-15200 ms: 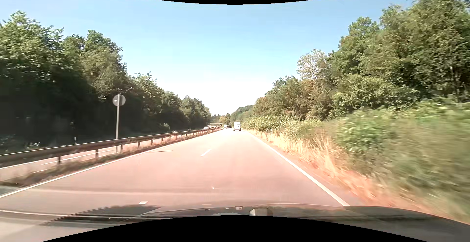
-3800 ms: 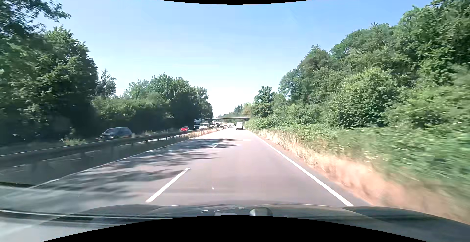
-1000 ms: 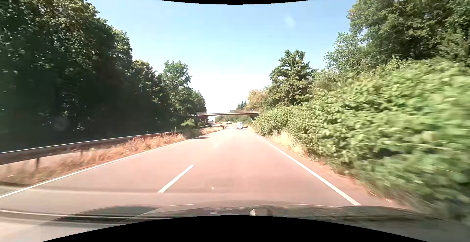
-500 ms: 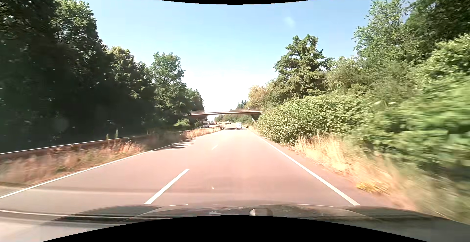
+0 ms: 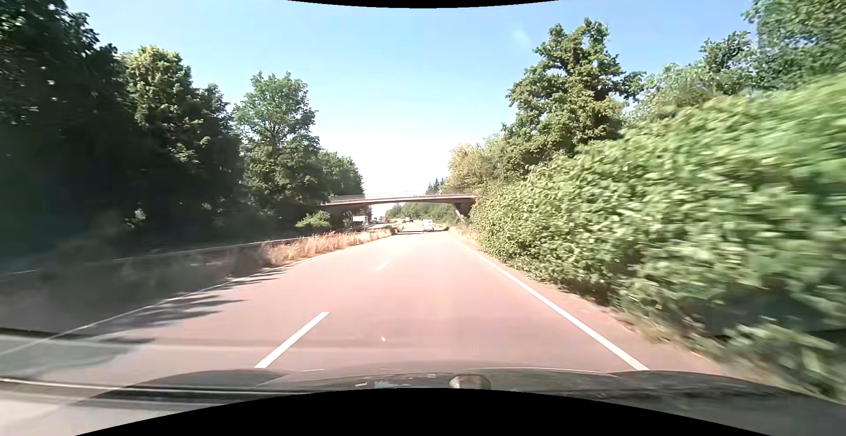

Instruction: Follow the waypoints while adhering to traffic rules and regulations

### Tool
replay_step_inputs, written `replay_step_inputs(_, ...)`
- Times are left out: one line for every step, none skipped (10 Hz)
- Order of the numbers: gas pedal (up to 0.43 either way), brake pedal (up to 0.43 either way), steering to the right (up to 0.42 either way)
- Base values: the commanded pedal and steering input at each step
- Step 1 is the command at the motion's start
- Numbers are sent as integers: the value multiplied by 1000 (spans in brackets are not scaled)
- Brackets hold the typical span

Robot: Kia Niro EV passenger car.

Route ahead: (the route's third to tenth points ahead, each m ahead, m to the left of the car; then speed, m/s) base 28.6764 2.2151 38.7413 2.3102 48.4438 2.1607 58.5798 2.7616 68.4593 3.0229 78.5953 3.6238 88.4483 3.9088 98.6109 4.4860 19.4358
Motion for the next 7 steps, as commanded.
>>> replay_step_inputs(177,0,-1)
replay_step_inputs(177,0,-1)
replay_step_inputs(177,0,-1)
replay_step_inputs(177,0,-1)
replay_step_inputs(177,0,-1)
replay_step_inputs(177,0,-1)
replay_step_inputs(177,0,-1)
